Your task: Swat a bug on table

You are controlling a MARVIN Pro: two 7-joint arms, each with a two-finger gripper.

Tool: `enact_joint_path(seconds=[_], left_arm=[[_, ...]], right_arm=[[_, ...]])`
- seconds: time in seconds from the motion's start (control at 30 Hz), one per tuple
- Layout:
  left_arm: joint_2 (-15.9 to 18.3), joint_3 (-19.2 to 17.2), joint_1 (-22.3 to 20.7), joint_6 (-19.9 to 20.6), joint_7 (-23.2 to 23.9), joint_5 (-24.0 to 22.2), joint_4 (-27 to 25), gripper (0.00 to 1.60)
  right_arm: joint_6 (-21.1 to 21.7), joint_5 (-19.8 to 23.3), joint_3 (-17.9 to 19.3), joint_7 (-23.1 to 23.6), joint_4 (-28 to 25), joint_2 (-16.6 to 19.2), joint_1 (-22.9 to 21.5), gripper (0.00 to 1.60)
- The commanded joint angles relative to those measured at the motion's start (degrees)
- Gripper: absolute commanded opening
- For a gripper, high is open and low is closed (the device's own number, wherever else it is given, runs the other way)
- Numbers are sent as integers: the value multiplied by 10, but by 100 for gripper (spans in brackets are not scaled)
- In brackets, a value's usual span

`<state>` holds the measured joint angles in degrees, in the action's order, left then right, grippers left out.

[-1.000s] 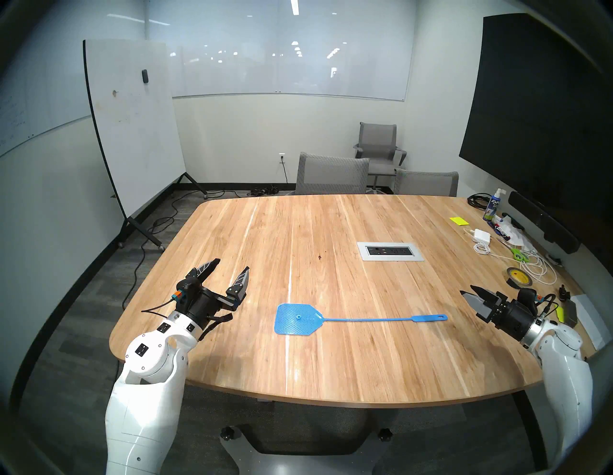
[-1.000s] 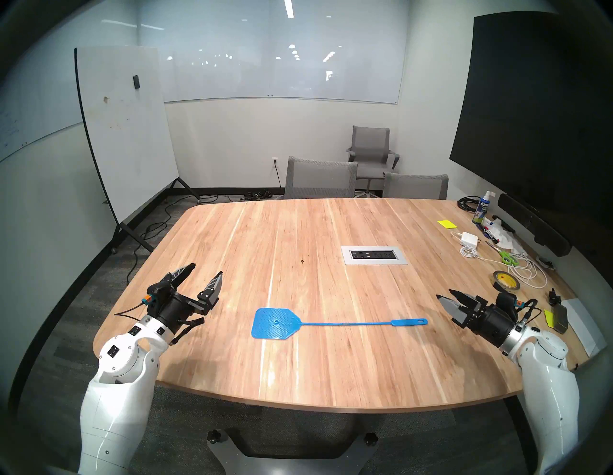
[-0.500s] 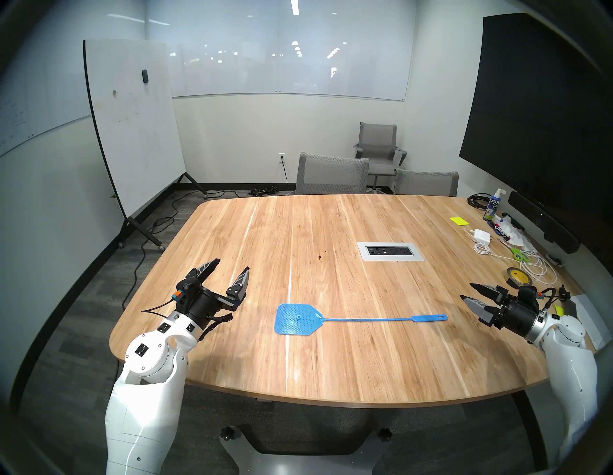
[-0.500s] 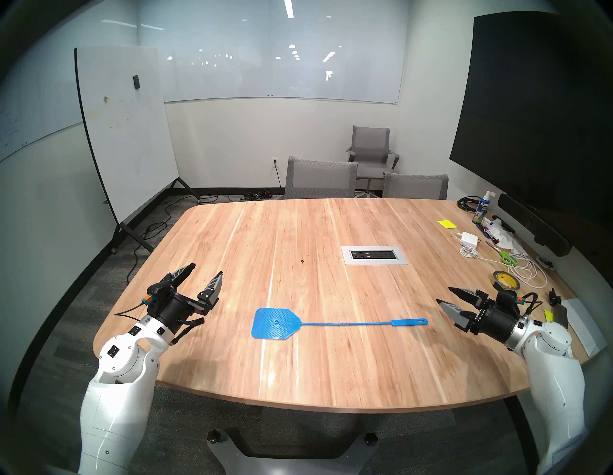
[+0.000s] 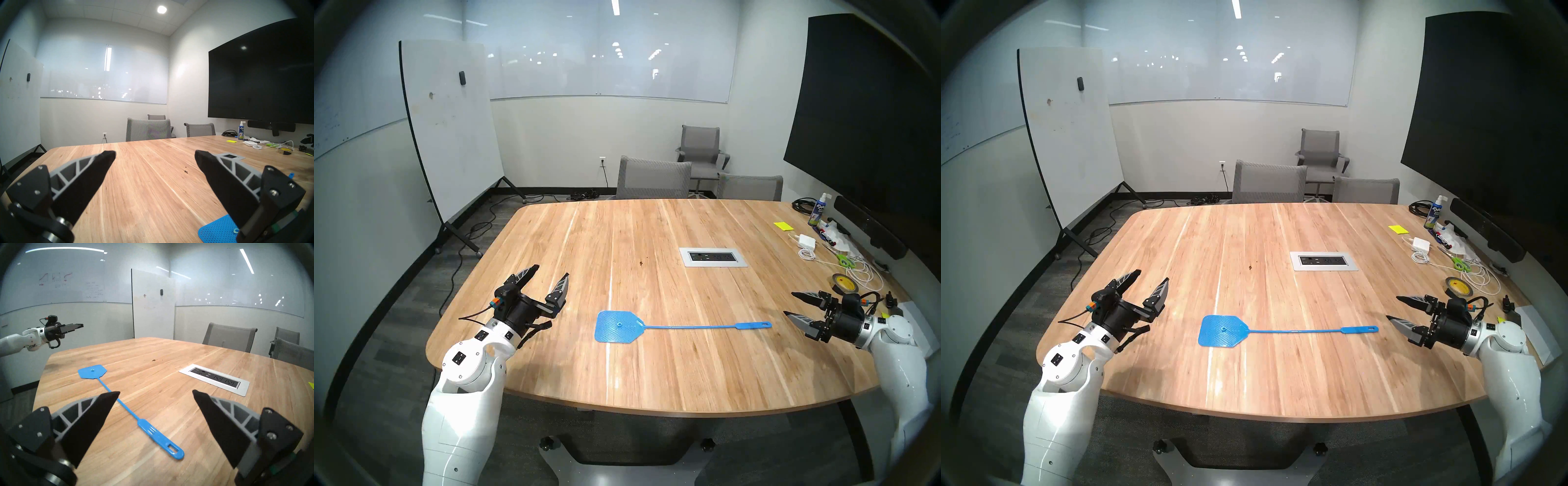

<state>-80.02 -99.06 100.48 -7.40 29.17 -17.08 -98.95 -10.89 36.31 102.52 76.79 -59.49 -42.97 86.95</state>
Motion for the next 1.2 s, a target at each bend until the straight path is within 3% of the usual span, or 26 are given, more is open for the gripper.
enact_joint_path(seconds=[0.0,0.33,0.63,0.77,0.8,0.9,1.0,1.17], left_arm=[[1,-1,-2,-1,0,1,-10,160],[1,-1,-1,0,-1,1,-11,160],[1,-1,-1,0,0,1,-11,160],[1,-1,-1,0,0,1,-10,160],[1,-1,-1,0,0,1,-10,160],[1,-1,-1,0,0,1,-10,160],[1,-1,-2,-1,0,1,-10,160],[1,-1,-2,-1,0,1,-10,160]], right_arm=[[-16,16,5,27,6,7,-46,160],[-29,2,-15,42,34,-8,-53,160],[-73,-36,-55,33,85,-33,-92,160],[-105,-52,-62,30,103,-40,-110,160],[-132,-59,-62,29,104,-42,-112,160],[-128,-64,-67,30,115,-43,-122,160],[-174,-83,-72,31,126,-42,-136,160],[-192,-96,-79,35,137,-38,-152,160]])
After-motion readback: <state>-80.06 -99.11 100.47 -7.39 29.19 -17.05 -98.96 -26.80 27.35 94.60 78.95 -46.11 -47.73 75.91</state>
